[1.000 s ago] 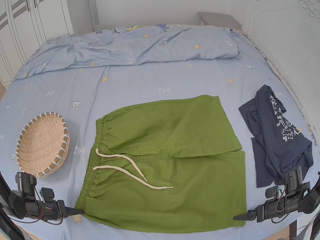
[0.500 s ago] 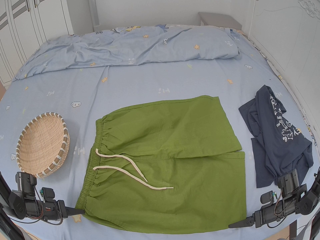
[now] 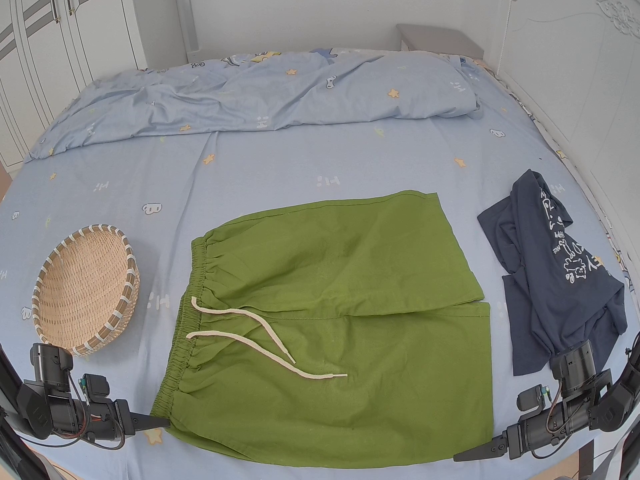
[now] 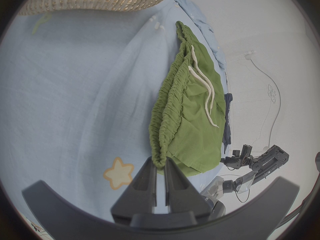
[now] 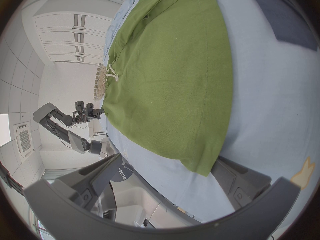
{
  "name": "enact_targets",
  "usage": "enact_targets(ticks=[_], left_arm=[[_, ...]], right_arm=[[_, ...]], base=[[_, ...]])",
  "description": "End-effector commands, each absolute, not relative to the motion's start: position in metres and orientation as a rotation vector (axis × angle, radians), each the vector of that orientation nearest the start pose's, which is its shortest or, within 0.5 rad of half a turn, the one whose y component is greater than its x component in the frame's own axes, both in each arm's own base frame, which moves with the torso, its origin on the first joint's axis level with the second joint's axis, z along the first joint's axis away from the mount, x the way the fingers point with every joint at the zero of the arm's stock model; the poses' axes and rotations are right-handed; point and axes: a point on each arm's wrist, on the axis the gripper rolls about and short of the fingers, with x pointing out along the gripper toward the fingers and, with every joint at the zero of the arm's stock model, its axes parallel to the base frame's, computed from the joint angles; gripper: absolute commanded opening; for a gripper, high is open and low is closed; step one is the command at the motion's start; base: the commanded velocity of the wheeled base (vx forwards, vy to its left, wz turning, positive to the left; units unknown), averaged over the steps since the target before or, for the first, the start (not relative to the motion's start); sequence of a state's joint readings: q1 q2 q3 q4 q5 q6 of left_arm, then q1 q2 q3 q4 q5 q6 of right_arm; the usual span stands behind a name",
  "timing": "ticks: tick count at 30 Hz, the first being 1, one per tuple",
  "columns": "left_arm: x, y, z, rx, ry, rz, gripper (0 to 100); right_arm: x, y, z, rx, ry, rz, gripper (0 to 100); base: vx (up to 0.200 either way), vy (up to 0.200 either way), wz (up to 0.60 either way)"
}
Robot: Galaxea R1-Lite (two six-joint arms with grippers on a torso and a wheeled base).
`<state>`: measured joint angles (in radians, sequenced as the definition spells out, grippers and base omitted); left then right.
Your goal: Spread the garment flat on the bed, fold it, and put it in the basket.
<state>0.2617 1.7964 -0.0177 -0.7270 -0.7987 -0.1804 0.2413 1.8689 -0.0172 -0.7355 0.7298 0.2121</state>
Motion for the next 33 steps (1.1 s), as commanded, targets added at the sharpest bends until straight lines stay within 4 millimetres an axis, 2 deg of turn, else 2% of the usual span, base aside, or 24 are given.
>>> enact_targets(ticks=[1,5,6,19,24,27,33], left_arm=[[0.147,0.023,0.021,-0.711,0.982,-0.402,0],[0.148,0.023,0.021,-0.711,0.982,-0.402,0],[0.148,0.023,0.021,-0.712,0.983,-0.402,0],[0.147,0.024,0.021,-0.715,0.98,-0.396,0],[0.138,0.025,0.025,-0.754,1.004,-0.36,0],[0.128,0.023,0.034,-0.751,0.986,-0.355,0],[0.113,0.018,0.042,-0.759,1.013,-0.357,0]], right_arm=[[0.143,0.05,0.01,0.46,1.23,0.737,100],[0.143,0.05,0.01,0.461,1.23,0.735,100],[0.143,0.049,0.009,0.462,1.231,0.733,0],[0.138,0.039,0.011,0.499,1.25,0.672,0],[0.125,0.038,0.024,0.491,1.255,0.677,0],[0.113,0.036,0.031,0.493,1.271,0.676,0],[0.099,0.033,0.037,0.499,1.299,0.661,0]], base=[[0.0,0.0,0.0],[0.0,0.0,0.0],[0.0,0.0,0.0],[0.0,0.0,0.0],[0.0,0.0,0.0],[0.0,0.0,0.0],[0.0,0.0,0.0]])
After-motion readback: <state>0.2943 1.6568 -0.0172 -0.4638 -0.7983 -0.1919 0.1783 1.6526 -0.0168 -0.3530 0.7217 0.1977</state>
